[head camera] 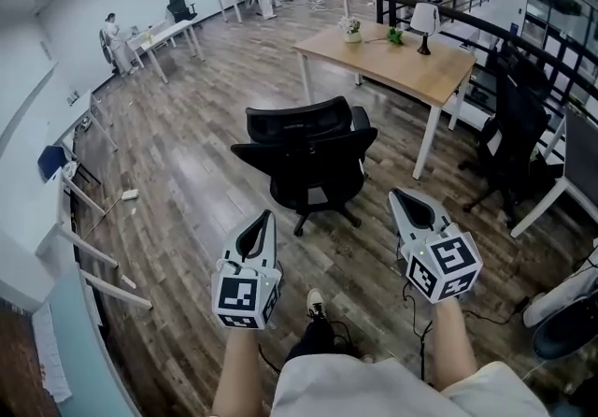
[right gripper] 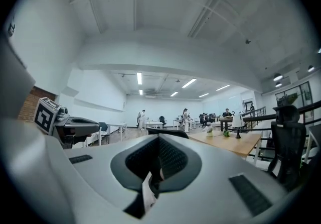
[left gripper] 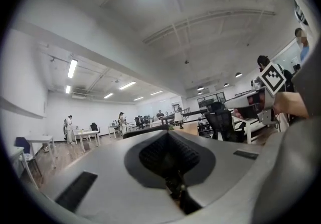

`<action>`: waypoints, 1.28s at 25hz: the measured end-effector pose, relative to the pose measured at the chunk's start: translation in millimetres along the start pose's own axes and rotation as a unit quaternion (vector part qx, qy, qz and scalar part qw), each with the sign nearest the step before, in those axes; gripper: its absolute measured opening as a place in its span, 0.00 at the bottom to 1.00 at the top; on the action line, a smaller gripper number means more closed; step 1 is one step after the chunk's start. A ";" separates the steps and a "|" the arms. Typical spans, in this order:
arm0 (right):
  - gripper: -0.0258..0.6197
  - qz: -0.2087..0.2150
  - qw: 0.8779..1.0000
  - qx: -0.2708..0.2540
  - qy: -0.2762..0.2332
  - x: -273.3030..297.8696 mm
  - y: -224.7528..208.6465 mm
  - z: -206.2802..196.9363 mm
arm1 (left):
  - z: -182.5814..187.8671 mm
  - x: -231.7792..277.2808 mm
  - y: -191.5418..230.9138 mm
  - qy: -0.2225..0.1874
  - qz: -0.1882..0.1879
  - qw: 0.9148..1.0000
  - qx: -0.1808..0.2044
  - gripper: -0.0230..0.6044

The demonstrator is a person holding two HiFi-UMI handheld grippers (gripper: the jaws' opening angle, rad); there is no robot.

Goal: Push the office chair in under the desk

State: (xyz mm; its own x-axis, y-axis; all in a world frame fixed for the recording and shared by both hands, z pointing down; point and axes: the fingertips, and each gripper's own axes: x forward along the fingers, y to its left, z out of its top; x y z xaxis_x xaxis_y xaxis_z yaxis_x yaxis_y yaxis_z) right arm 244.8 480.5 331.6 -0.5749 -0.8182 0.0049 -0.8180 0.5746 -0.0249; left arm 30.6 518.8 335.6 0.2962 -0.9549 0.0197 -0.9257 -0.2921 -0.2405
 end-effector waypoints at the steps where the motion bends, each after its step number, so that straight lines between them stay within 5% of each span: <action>1: 0.07 -0.003 1.000 -0.001 0.000 8.4 -3.9 -0.8 | -2.6 8.4 5.5 0.001 -0.001 1.000 0.004 0.04; 21: 0.07 -0.050 0.998 -0.025 0.017 209.8 -56.3 2.3 | -41.0 173.7 146.0 0.006 -0.018 1.000 0.009 0.04; 32: 0.09 -0.066 0.997 -0.007 0.041 272.0 -88.7 -21.5 | -95.6 234.6 200.5 0.064 -0.014 0.998 -0.015 0.15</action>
State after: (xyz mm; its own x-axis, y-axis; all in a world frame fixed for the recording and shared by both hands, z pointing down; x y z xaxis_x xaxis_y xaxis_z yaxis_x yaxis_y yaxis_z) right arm 160.6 207.4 356.6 -0.4618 -0.8826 0.0881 -0.8862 0.4633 -0.0041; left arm -108.0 231.2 384.7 0.2904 -0.9450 0.1508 -0.9251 -0.3175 -0.2082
